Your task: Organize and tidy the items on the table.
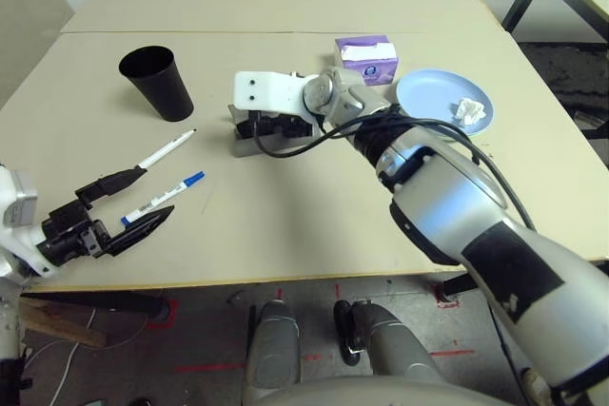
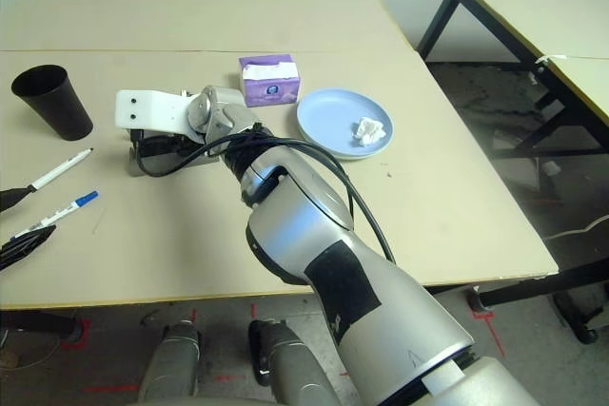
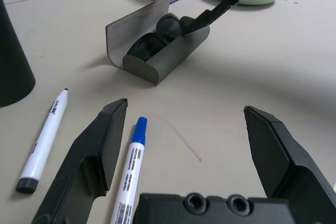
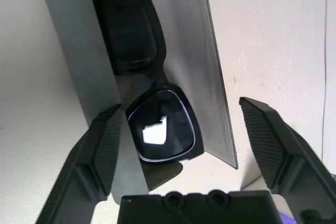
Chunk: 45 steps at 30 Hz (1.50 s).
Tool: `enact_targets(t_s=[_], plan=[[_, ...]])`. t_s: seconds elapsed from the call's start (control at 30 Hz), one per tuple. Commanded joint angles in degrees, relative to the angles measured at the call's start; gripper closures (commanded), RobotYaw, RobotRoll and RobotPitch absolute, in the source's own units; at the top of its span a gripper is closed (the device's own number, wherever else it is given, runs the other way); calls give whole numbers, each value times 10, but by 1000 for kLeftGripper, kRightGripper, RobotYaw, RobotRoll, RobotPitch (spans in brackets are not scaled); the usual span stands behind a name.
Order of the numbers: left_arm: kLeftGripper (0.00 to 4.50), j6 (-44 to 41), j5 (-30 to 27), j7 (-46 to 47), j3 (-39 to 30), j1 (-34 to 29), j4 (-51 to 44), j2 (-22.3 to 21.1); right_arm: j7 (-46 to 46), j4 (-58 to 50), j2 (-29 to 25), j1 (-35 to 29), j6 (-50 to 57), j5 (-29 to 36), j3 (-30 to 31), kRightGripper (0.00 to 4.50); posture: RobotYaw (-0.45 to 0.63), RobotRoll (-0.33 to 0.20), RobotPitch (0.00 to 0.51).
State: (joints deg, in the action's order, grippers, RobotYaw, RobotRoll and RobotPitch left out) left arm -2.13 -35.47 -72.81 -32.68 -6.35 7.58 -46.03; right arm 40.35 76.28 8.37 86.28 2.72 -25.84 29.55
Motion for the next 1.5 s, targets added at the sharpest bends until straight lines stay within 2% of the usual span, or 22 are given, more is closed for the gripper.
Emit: enact_targets(t_s=[0.03, 0.13, 0.23, 0.33, 0.43, 0.5, 0.6, 0.73, 0.83, 0.97, 1.07, 1.17, 1.3, 1.4, 1.5], plan=[[0, 7, 9, -4, 12, 5, 16, 2, 10, 5, 38, -16, 6, 2, -11, 59, 124, 0, 207], [0, 8, 10, -4, 17, 16, 25, 1, 28, -1, 28, -3, 16, 26, -36, 59, 110, 0, 203], [0, 8, 11, -1, 21, 28, 33, 0, 84, -17, 6, 21, 41, 71, -84, 59, 101, 0, 202], [0, 9, 13, 11, 22, 36, 39, 4, 162, -49, -29, 33, 66, 103, -115, 59, 84, 0, 199], [0, 12, 17, 25, 23, 43, 44, 6, 265, -139, -82, 17, 145, 150, -145, 59, 80, 0, 195], [0, 14, 21, 34, 23, 48, 48, 7, 321, -246, -124, -20, 222, 181, -155, 59, 79, 0, 193], [0, 17, 29, 55, 24, 58, 54, 10, 364, -447, -200, -110, 343, 235, -175, 59, 78, 0, 190], [0, 20, 60, 99, 39, 70, 60, 11, 350, -650, -295, -269, 384, 307, -248, 59, 58, 0, 185], [0, 4, 86, 139, 59, 89, 62, 8, 321, -741, -317, -387, 363, 362, -310, 59, 45, 0, 181], [0, -24, 108, 183, 83, 124, 61, 5, 293, -810, -343, -503, 319, 393, -333, 59, 25, 0, 173], [0, -50, 121, 211, 101, 154, 60, 6, 260, -823, -338, -581, 238, 405, -356, 59, 10, 0, 170], [0, -69, 129, 238, 118, 183, 50, 14, 234, -797, -323, -662, 104, 402, -376, 59, 1, 0, 172], [0, -82, 130, 258, 122, 197, 46, 20, 205, -733, -315, -702, -39, 383, -370, 59, -11, 0, 174], [0, -88, 129, 263, 123, 198, 41, 21, 166, -660, -303, -700, -123, 370, -370, 59, -5, 0, 177], [0, -96, 129, 272, 121, 201, 41, 20, 147, -613, -287, -684, -172, 385, -370, 59, 6, 0, 179]])
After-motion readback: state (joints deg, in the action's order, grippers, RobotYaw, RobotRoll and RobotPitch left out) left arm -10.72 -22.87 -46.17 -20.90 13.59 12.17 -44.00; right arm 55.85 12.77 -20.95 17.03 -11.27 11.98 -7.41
